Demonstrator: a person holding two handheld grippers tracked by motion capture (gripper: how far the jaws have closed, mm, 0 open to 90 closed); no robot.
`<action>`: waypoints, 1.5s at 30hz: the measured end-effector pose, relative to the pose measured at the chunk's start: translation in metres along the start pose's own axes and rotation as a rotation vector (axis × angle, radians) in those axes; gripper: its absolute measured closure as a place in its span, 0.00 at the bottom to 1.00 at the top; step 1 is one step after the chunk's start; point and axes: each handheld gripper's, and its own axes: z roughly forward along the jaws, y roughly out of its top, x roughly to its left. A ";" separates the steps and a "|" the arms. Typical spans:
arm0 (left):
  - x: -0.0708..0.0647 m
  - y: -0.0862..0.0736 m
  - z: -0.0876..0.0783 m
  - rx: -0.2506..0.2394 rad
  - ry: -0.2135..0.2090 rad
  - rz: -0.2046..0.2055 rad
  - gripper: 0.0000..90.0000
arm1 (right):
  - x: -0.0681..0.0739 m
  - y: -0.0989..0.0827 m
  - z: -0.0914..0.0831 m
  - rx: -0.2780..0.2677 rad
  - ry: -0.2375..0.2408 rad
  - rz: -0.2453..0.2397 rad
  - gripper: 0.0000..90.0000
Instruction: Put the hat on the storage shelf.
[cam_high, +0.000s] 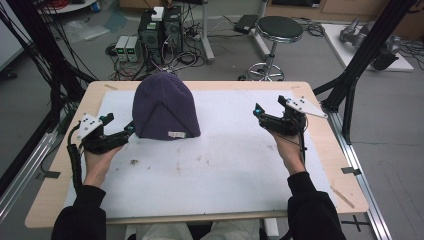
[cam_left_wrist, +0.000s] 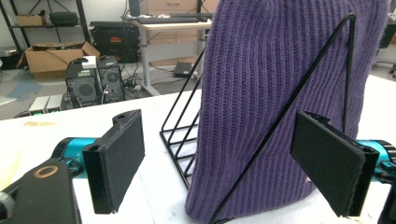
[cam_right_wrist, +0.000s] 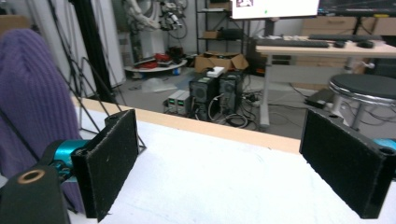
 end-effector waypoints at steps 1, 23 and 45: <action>-0.001 0.000 -0.001 -0.007 0.006 -0.001 0.20 | -0.002 -0.002 -0.002 -0.003 -0.009 -0.001 0.13; 0.004 -0.021 -0.036 -0.080 0.113 -0.043 0.20 | -0.007 -0.052 -0.040 -0.019 -0.210 0.020 0.13; 0.002 -0.044 -0.048 -0.080 0.138 -0.061 0.19 | -0.009 -0.087 -0.050 -0.010 -0.248 0.011 0.13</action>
